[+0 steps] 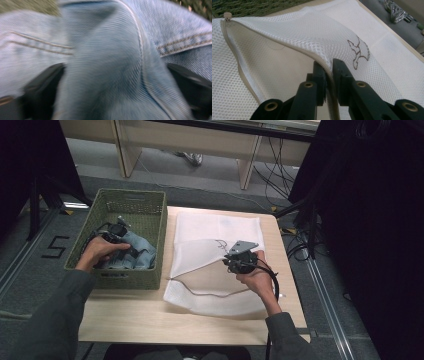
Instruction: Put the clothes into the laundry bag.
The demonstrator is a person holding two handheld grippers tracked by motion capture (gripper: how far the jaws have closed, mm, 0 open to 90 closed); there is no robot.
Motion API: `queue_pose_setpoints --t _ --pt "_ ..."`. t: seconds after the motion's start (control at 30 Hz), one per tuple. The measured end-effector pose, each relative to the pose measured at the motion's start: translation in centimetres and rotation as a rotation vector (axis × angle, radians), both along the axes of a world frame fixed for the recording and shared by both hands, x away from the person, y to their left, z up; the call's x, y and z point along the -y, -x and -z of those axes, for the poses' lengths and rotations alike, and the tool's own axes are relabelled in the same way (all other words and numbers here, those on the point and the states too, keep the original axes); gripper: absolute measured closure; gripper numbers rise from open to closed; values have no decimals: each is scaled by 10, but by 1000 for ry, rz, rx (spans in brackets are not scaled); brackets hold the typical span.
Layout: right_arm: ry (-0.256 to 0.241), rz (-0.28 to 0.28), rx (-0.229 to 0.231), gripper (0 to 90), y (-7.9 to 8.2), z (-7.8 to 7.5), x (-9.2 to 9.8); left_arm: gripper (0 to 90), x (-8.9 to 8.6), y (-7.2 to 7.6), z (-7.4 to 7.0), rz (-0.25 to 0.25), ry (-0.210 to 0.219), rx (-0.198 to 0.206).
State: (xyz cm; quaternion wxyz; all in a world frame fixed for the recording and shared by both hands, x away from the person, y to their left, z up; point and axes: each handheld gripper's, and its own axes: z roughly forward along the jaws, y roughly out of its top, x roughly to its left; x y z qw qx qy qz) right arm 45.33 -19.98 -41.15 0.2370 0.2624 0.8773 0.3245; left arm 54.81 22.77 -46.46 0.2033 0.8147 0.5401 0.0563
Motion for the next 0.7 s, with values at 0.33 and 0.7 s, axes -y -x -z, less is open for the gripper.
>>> queue_pose_setpoints --t 0.33,0.7 --pt "-13 14 -9 808 1 -1 0 423 6 -3 12 79 -80 7" --pt "-9 13 -4 813 2 0 1 738 23 -1 -21 180 -321 215"
